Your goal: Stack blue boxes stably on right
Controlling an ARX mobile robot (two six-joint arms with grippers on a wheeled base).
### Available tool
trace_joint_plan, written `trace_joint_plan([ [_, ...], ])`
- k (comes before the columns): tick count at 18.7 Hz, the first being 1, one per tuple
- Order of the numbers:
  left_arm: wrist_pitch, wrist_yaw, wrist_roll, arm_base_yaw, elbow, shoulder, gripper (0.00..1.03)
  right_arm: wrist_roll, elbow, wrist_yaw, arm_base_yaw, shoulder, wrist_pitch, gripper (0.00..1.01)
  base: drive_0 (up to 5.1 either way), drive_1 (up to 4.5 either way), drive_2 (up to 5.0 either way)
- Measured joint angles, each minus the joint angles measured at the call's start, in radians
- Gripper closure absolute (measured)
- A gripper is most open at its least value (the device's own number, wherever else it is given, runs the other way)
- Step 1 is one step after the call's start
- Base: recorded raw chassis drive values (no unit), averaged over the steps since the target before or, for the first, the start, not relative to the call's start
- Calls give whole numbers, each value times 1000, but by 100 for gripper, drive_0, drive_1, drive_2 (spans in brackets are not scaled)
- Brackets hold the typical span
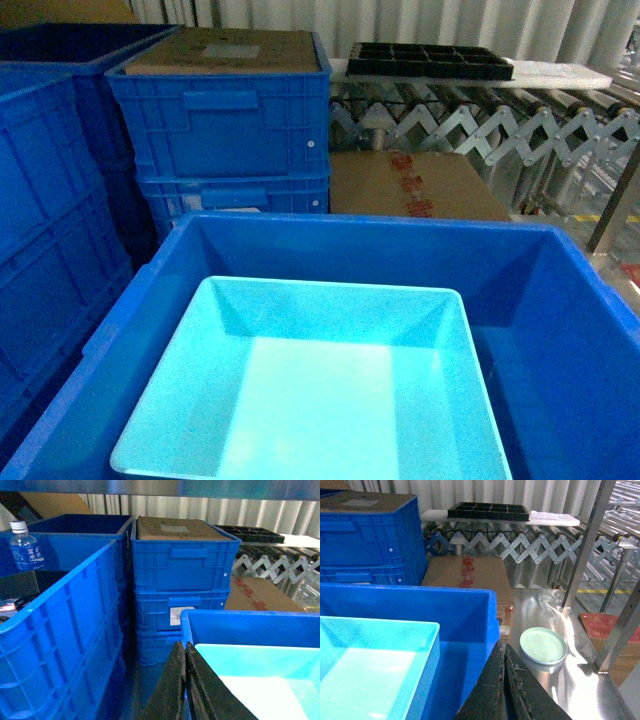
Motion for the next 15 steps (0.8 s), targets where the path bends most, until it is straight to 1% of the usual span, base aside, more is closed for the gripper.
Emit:
trace_joint_plan([
  [1, -106, -3, 0, 0, 1, -71, 101, 0, 0, 0, 0, -46, -21, 99, 0, 0, 0],
  [2, -147, 4, 2, 0, 2, -156, 101, 0, 0, 2, -1, -60, -27, 99, 0, 0, 0],
  [3, -171, -1, 2, 1, 0, -157, 101, 0, 0, -1, 0, -60, -17, 99, 0, 0, 0],
  [4, -171, 0, 1, 1, 0, -157, 80, 0, 0, -1, 0, -60, -17, 79, 0, 0, 0],
  [5, -171, 0, 1, 1, 1, -157, 67, 0, 0, -1, 0, -60, -17, 66, 0, 0, 0],
  [7, -171, 0, 1, 1, 1, -157, 60, 0, 0, -1, 0, -60, -17, 60, 0, 0, 0],
  [8, -171, 0, 1, 1, 1, -157, 57, 0, 0, -1, 0, -60, -17, 55, 0, 0, 0],
  [9, -171, 0, 1, 1, 0, -157, 53, 0, 0, -1, 0, -60, -17, 54, 0, 0, 0],
  [10, -171, 0, 1, 1, 0, -157, 49, 0, 0, -1, 0, -60, -17, 48, 0, 0, 0],
  [12, -171, 0, 1, 1, 0, -157, 38, 0, 0, -1, 0, -60, -17, 38, 0, 0, 0],
  [13, -171, 0, 1, 1, 1, -157, 35, 0, 0, -1, 0, -60, -17, 33, 0, 0, 0],
  [15, -171, 0, 1, 1, 0, -157, 24, 0, 0, -1, 0, -60, -17, 22, 0, 0, 0],
])
